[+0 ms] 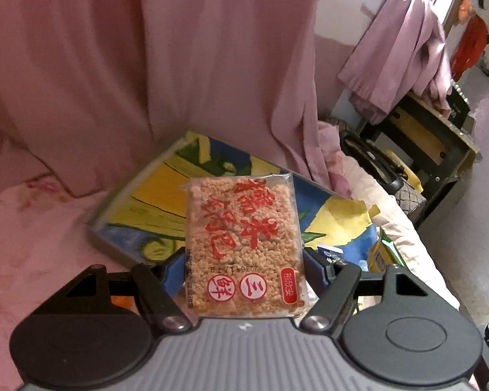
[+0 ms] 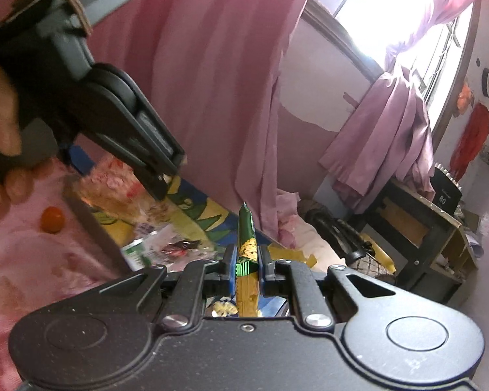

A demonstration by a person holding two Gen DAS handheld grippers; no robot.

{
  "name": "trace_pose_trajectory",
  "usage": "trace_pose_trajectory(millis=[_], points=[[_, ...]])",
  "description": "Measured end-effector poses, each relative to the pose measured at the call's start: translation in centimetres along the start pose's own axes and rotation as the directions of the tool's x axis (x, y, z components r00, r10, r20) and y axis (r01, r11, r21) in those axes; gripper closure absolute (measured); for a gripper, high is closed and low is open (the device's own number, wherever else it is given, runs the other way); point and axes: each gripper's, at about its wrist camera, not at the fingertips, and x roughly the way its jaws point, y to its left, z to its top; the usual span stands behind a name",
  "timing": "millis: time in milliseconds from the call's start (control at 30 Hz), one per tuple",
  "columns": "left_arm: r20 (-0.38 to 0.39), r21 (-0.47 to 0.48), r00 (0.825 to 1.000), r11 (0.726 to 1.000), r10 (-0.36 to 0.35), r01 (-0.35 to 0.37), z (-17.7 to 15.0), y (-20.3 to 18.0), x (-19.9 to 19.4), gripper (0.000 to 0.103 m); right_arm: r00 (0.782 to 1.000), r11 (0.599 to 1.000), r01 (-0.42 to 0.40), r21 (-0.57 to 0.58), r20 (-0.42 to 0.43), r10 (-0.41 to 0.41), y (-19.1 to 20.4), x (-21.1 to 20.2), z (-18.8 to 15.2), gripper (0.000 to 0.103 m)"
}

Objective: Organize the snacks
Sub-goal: 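Lower the rice-cracker bag into the lid while the right tool lowers the green stick there, then open both tools to drop the rice-cracker bag and green stick into the lid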

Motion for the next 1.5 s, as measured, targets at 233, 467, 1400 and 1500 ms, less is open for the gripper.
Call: trace_pose_trajectory(millis=[233, 467, 1400, 1500], points=[[-0.049, 0.018, 0.999, 1.0, 0.006, -0.005, 0.4, -2.0, 4.1, 0.026, 0.997, 0.997, 0.049, 0.054, -0.066, -0.046, -1.9, 4.1, -1.4, 0.09], [-0.093, 0.058, 0.994, 0.997, 0.051, -0.046, 0.1, -3.5, 6.4, 0.026, 0.987, 0.988, 0.046, 0.145, -0.157, -0.022, -2.4, 6.7, -3.0, 0.09], [-0.101, 0.096, 0.989, 0.99, 0.111, -0.101, 0.1, -4.8, 4.4, 0.012, 0.98, 0.957, 0.071, 0.282, -0.201, -0.013, -3.1, 6.2, -2.8, 0.04], [-0.059, 0.098, 0.992, 0.99, 0.109, -0.103, 0.3, -4.7, 2.4, 0.006, 0.986, 0.945, 0.073, 0.319, -0.165, -0.021, -3.7, 5.0, -2.6, 0.028]])
